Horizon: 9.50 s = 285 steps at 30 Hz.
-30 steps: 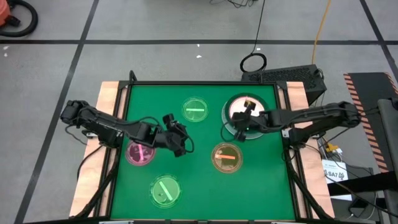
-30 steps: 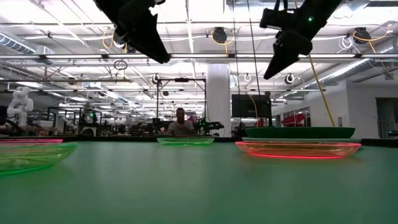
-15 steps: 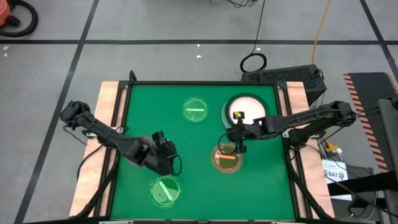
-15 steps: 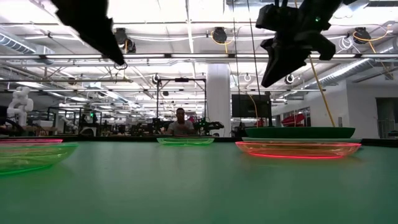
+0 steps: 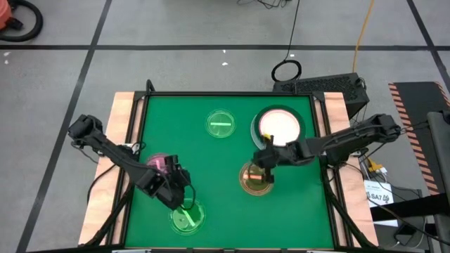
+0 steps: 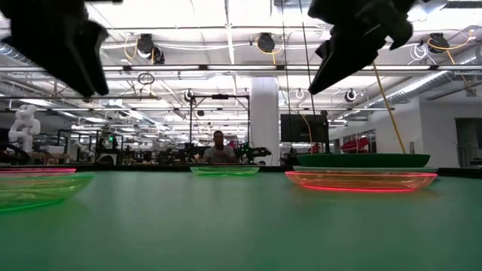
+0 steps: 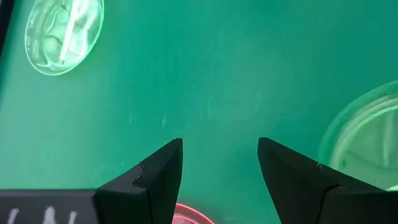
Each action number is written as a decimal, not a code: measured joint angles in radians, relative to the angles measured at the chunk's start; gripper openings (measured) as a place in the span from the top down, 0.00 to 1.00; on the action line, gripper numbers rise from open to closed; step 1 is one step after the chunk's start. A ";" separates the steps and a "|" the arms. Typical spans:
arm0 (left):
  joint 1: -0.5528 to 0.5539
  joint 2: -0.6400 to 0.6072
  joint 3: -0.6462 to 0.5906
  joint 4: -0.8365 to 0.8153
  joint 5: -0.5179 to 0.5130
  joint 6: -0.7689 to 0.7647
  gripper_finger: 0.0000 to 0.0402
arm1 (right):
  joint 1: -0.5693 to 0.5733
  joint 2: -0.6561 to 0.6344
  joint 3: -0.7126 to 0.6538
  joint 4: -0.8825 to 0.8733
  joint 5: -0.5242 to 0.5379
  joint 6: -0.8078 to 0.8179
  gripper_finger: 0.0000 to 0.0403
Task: Stack plastic plates
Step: Stack the green transparent plate on the white plate
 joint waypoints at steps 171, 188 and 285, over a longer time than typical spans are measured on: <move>-0.135 0.281 0.018 0.592 -0.095 0.854 0.99 | 0.318 0.333 0.310 -0.063 0.245 0.071 0.92; -0.042 0.281 0.018 0.719 0.007 0.911 0.99 | 0.391 0.333 0.352 -0.152 0.220 0.115 0.75; 0.044 0.281 0.065 0.775 0.095 1.056 0.99 | 0.263 0.257 0.402 -0.264 -0.080 0.032 0.62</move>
